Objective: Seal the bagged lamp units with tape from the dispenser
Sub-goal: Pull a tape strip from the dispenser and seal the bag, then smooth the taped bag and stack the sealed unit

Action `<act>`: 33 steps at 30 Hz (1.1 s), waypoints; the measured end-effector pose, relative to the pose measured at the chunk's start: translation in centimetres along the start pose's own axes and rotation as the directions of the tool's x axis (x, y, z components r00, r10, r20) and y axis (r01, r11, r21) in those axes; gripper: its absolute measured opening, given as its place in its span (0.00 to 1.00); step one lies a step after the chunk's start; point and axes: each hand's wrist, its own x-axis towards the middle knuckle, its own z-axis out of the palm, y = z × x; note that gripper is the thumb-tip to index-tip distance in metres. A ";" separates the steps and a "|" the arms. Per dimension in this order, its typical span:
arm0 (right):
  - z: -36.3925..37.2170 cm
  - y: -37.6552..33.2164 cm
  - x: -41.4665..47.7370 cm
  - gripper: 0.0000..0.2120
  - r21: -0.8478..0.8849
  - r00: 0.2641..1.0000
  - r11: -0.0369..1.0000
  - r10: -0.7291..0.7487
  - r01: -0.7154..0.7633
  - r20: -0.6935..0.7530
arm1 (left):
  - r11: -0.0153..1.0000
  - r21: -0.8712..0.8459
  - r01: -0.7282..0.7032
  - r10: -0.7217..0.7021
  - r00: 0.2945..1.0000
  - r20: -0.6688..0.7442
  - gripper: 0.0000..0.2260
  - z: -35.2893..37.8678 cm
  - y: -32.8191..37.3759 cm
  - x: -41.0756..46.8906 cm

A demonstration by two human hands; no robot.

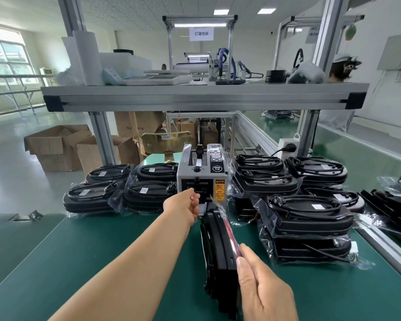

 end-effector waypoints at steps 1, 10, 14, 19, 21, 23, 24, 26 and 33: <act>0.0 0.0 0.0 0.18 -0.012 1.000 1.000 0.000 0.001 0.007 | 0.999 -0.033 0.024 -0.024 1.000 -0.003 0.05 0.2 0.0 0.4; -0.1 -0.4 0.1 0.25 0.064 1.000 0.998 0.013 -0.014 0.016 | 0.969 -0.244 -0.025 -0.009 0.990 -0.138 0.07 2.7 0.1 0.8; -0.7 -0.3 0.1 0.17 0.071 0.998 0.996 0.051 -0.053 0.026 | 0.969 -0.177 -0.171 0.156 0.983 -0.094 0.09 1.3 -0.3 -1.8; -1.2 -0.5 0.1 0.16 0.134 0.992 0.986 0.085 -0.096 0.089 | 0.907 0.235 -0.350 0.188 0.834 0.518 0.13 -4.2 -0.6 -8.3; -1.4 -0.4 0.2 0.15 0.153 0.990 0.982 0.090 -0.107 0.110 | 0.828 0.382 -0.411 0.064 0.746 0.663 0.12 -5.7 -1.3 -10.7; -1.6 -0.4 0.1 0.15 0.170 0.987 0.979 0.086 -0.109 0.135 | 0.738 0.489 -0.465 0.003 0.727 0.687 0.09 -6.3 -2.0 -12.1; -1.7 -0.5 0.1 0.15 0.170 0.986 0.980 0.082 -0.107 0.148 | 0.707 0.518 -0.481 0.002 0.734 0.679 0.09 -6.3 -2.1 -12.3; -1.9 -0.7 0.2 0.13 0.148 0.983 0.984 0.071 -0.097 0.172 | 0.671 0.546 -0.502 0.015 0.746 0.666 0.08 -6.1 -2.1 -12.6; -3.0 -0.4 0.1 0.23 0.096 0.940 0.992 0.040 -0.077 0.340 | 0.600 0.612 -0.516 -0.068 0.729 0.681 0.10 -5.7 -0.9 -13.0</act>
